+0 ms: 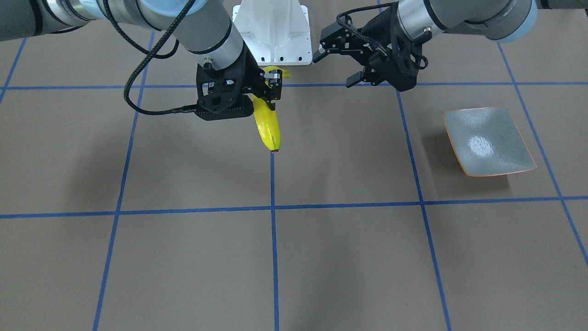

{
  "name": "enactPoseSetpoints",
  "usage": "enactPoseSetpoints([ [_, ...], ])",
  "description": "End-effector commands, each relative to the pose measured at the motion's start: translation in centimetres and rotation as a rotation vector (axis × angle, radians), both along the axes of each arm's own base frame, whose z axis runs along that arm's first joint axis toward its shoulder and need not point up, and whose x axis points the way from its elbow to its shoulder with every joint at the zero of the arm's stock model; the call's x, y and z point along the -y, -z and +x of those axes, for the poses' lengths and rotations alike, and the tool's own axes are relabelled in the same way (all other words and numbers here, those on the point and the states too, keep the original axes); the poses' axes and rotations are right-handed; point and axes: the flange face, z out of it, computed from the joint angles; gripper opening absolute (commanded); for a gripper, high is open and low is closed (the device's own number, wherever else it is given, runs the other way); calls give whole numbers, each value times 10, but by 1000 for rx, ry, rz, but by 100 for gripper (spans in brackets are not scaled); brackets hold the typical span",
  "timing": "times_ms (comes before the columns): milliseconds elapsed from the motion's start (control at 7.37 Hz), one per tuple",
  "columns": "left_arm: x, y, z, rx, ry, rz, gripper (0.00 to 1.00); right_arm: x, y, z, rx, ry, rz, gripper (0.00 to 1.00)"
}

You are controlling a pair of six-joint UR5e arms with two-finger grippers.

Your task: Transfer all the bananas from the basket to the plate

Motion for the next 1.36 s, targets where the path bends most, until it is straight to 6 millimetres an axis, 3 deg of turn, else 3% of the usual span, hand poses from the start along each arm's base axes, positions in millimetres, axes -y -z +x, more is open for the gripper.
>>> enactPoseSetpoints([
  [0,-10,13,13,-22,4,-3,100,0,17,-12,3,-1,-17,0],
  [679,-31,23,43,-38,-25,24,99,-3,41,-19,19,5,6,0],
  [1222,-36,27,53,-42,-25,32,99,-3,41,-19,19,2,1,0],
])
